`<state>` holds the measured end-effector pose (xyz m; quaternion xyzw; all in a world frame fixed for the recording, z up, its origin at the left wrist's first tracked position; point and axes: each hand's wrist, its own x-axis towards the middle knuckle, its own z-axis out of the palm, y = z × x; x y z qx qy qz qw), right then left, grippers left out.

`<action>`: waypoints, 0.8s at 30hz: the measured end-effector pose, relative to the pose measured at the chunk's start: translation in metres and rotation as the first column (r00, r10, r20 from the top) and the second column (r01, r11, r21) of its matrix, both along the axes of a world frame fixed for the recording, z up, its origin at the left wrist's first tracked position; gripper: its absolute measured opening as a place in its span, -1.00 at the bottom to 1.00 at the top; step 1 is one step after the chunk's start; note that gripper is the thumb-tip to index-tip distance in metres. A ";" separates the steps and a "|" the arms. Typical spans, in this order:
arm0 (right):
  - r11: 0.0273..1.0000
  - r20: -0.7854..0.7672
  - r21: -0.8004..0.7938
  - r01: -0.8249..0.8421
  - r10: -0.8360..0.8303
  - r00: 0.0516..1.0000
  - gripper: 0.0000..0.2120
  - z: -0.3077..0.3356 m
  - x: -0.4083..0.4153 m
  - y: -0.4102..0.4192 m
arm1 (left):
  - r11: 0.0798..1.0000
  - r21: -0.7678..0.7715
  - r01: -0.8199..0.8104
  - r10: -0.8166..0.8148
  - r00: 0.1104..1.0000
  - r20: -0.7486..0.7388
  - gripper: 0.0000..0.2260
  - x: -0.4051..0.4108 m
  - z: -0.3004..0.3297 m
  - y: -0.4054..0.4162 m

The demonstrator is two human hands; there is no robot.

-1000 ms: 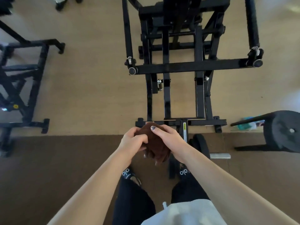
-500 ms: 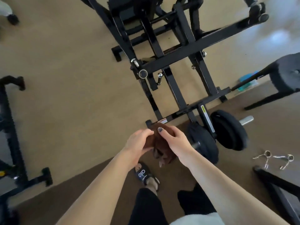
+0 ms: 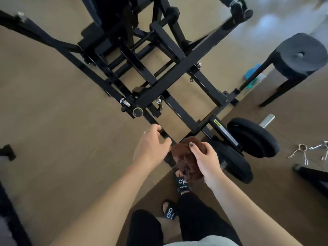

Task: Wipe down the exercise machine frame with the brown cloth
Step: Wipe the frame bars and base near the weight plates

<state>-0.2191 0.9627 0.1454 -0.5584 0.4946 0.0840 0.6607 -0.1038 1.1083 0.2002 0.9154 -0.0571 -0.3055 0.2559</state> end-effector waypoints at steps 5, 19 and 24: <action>0.994 0.046 -0.108 0.011 -0.006 0.999 -0.65 -0.035 0.035 0.002 | 0.938 0.262 0.227 -0.341 0.741 0.579 -0.47 0.071 -0.012 0.003; 0.940 0.255 -0.295 0.174 -0.099 0.962 -0.65 -0.209 0.151 0.042 | 0.856 0.406 0.320 -0.485 0.225 0.845 -0.69 0.150 -0.139 0.018; 0.910 0.422 -0.305 0.281 -0.135 0.896 -0.65 -0.272 0.189 0.052 | 0.915 0.285 0.286 -0.346 0.193 0.918 -0.53 0.148 -0.135 0.020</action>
